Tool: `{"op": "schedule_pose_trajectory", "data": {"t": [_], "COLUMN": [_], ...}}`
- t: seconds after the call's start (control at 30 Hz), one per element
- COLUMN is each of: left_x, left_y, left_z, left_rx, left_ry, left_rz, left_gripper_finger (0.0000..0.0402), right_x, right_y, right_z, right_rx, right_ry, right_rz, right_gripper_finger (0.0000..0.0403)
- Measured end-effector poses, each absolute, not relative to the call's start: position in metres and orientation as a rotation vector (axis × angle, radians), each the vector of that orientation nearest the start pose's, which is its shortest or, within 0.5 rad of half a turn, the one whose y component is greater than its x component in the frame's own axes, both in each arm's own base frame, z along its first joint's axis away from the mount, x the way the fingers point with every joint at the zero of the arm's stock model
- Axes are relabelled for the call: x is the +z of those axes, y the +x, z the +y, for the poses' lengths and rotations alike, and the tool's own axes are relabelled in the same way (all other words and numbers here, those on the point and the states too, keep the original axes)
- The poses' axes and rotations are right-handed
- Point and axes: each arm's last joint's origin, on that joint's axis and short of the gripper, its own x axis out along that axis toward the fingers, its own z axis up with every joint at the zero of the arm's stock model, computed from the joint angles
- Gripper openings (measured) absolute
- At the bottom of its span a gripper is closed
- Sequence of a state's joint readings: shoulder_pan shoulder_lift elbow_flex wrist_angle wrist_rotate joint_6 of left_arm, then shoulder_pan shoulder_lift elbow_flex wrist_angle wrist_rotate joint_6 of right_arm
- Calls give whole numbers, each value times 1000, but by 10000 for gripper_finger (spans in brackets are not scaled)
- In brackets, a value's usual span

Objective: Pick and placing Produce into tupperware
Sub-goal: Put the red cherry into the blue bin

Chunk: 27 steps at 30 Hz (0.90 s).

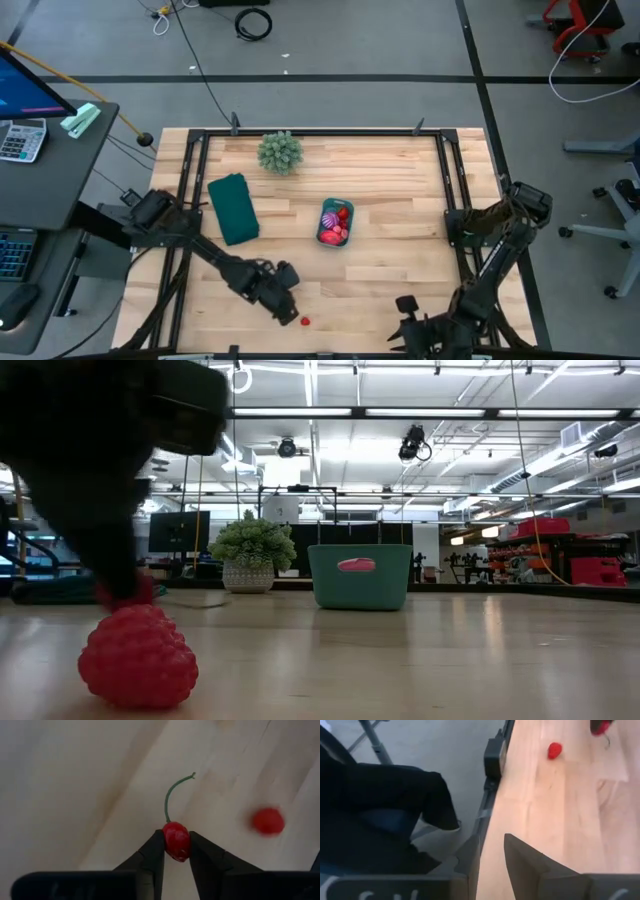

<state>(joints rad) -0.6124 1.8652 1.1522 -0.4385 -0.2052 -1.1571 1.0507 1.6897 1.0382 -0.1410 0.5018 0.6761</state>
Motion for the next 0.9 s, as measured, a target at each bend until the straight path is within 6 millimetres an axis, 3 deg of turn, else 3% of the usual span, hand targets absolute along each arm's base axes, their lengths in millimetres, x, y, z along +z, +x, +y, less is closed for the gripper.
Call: {"op": "schedule_pose_trajectory", "data": {"t": [0.5, 0.73, 0.9], "left_x": [166, 205, 226], "left_y": [361, 387, 397], "left_z": [-119, -108, -96], "left_rx": [174, 104, 165], "left_ry": [-373, -222, -63], "left_rz": [878, 770, 727], "left_gripper_finger": [86, 76, 82], "right_x": [199, 198, 198], "right_y": [217, 218, 218], "right_z": [272, 271, 271], "right_rx": [195, 192, 191], "right_ry": [47, 47, 48], "right_rz": [677, 679, 679], "right_gripper_finger": [96, 96, 96]}}
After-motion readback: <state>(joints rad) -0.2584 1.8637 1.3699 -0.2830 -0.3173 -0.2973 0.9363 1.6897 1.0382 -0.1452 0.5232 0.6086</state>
